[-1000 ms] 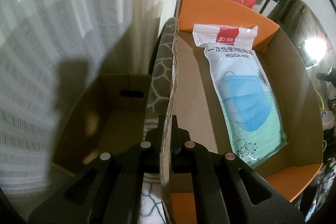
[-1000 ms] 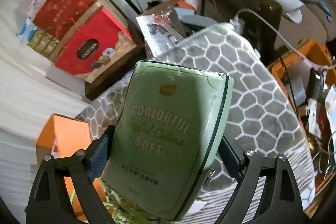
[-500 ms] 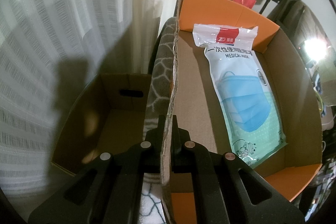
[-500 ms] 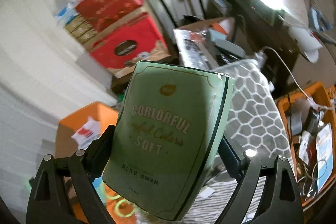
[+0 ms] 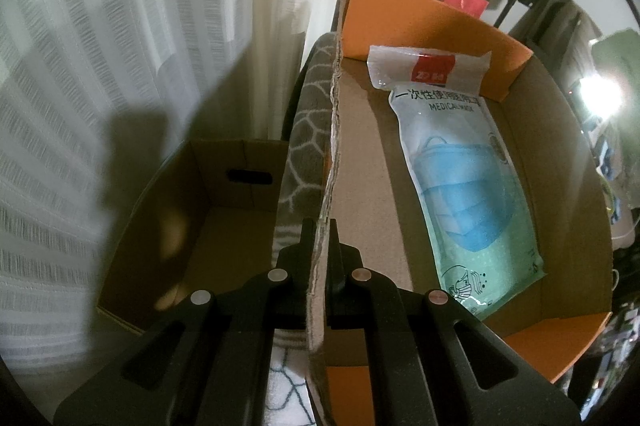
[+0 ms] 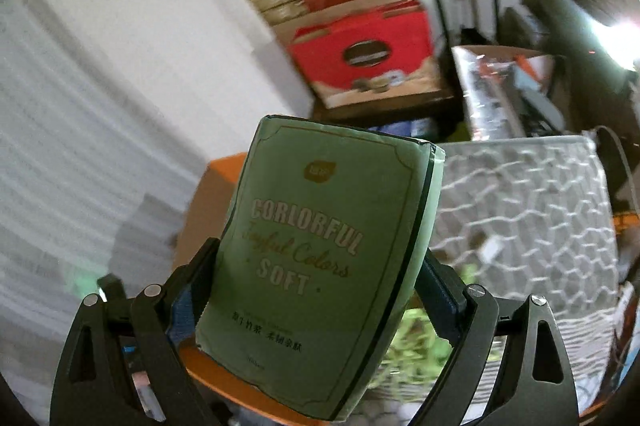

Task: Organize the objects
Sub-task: 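Lower the tissue pack into the box beside the mask bag and release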

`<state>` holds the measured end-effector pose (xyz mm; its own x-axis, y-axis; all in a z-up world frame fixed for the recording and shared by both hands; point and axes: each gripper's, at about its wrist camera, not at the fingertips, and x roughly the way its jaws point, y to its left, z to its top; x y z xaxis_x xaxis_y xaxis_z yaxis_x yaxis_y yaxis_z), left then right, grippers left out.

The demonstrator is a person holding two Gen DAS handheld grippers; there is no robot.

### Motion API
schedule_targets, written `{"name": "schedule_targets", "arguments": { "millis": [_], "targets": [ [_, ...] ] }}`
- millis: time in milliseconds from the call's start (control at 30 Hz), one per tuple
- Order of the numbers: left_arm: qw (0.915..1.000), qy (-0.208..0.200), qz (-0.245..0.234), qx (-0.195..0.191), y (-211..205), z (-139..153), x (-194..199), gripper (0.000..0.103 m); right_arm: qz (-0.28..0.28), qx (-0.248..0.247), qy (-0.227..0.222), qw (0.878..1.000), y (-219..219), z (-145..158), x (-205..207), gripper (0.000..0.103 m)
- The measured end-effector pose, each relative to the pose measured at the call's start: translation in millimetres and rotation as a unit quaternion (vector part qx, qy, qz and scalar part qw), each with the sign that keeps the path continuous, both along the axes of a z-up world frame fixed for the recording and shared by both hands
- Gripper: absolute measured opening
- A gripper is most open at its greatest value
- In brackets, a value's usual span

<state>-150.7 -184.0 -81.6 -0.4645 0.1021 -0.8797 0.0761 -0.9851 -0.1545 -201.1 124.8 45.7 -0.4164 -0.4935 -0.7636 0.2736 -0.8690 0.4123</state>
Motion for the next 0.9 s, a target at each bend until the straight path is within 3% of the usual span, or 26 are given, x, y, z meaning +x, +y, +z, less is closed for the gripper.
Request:
{"name": "schedule_targets", "arguments": {
  "millis": [433,900],
  "targets": [
    [1.0,0.0,0.001,0.003,0.9,-0.6,1.3,0.003,0.069,0.011,-0.054,0.996,-87.5,-59.7,8.3,0.092],
    [0.9999,-0.001,0.002,0.01,0.7,-0.7,2.8,0.003,0.112,0.056,-0.05,0.991,-144.4,-95.4,18.0,0.092]
  ]
}}
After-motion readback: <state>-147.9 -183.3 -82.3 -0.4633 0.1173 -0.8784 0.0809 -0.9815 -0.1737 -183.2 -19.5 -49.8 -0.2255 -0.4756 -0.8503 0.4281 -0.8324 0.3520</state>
